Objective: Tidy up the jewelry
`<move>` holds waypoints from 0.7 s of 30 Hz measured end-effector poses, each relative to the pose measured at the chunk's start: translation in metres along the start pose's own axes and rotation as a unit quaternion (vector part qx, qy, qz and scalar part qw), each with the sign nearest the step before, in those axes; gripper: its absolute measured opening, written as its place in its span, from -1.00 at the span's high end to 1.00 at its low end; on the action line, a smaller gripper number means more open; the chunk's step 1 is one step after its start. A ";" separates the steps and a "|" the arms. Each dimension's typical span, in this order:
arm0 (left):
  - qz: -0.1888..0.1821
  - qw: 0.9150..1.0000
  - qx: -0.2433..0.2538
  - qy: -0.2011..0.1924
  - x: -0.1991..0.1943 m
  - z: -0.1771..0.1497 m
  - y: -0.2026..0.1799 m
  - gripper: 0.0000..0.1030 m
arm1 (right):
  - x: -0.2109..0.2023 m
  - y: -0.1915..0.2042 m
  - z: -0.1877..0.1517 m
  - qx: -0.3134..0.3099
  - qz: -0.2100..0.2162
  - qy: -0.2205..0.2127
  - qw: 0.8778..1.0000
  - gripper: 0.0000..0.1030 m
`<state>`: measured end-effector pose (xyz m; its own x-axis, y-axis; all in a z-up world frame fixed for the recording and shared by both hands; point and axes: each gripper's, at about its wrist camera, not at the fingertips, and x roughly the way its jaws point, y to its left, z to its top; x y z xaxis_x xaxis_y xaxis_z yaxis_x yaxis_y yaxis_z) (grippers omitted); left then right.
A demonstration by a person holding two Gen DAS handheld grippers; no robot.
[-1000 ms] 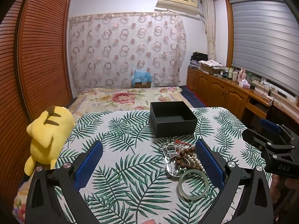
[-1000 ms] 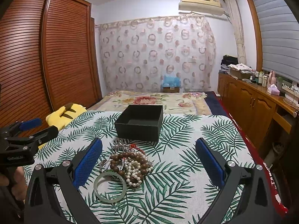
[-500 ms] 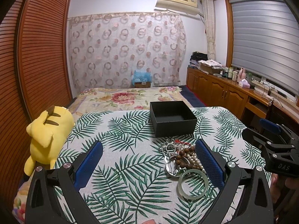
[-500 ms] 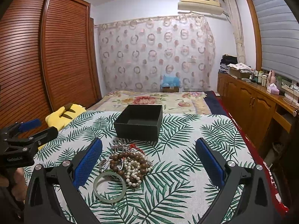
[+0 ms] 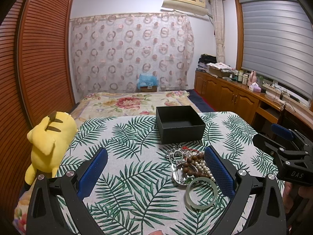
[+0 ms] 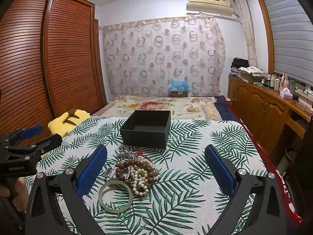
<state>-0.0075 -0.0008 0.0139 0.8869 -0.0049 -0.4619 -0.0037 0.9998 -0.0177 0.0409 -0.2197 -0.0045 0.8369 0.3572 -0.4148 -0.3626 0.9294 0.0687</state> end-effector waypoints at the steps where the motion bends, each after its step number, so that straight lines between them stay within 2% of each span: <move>1: 0.000 1.000 0.000 0.000 0.000 0.000 0.000 -0.85 | 0.000 0.000 0.000 0.000 0.000 0.000 1.000 -0.95; 21: 0.000 1.000 0.001 -0.001 -0.002 0.002 -0.001 -0.85 | -0.003 0.004 0.003 0.000 0.000 -0.003 1.000 -0.95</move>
<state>-0.0082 -0.0014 0.0162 0.8880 -0.0048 -0.4598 -0.0026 0.9999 -0.0154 0.0384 -0.2170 -0.0009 0.8387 0.3584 -0.4100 -0.3633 0.9291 0.0690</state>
